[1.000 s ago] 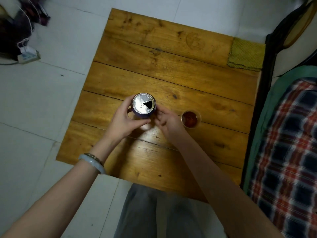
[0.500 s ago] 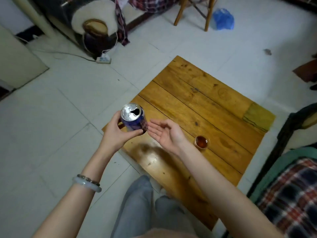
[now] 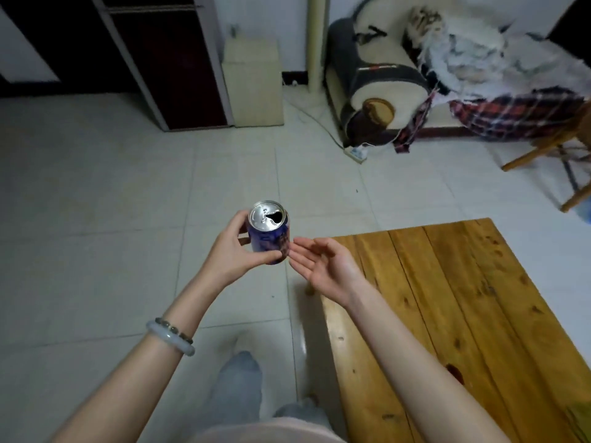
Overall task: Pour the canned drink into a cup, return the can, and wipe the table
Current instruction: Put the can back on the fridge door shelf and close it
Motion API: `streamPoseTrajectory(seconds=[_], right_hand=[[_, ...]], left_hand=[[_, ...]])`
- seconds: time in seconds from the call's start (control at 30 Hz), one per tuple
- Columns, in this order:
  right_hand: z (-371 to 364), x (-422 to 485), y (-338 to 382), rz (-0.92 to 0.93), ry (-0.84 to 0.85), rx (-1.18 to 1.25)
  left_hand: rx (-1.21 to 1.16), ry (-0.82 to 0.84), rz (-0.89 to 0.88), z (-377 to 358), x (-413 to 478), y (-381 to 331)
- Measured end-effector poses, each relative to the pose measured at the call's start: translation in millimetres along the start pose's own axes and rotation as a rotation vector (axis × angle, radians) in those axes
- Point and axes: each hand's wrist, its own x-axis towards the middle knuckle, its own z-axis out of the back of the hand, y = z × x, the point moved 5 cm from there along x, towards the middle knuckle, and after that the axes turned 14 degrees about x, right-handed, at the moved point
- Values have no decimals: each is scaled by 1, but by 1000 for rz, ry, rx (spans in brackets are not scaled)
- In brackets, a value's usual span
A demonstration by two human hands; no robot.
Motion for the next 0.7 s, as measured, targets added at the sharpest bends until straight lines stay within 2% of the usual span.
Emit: streamPoseTrajectory(seconds=[0.27,0.7], right_hand=[[-96,65,-72,-166,90,-134],[-276,197,-183,-199,120,-237]], left_hand=[[-3,-183,86,120,-6,59],[6,-272,93,330,60,157]])
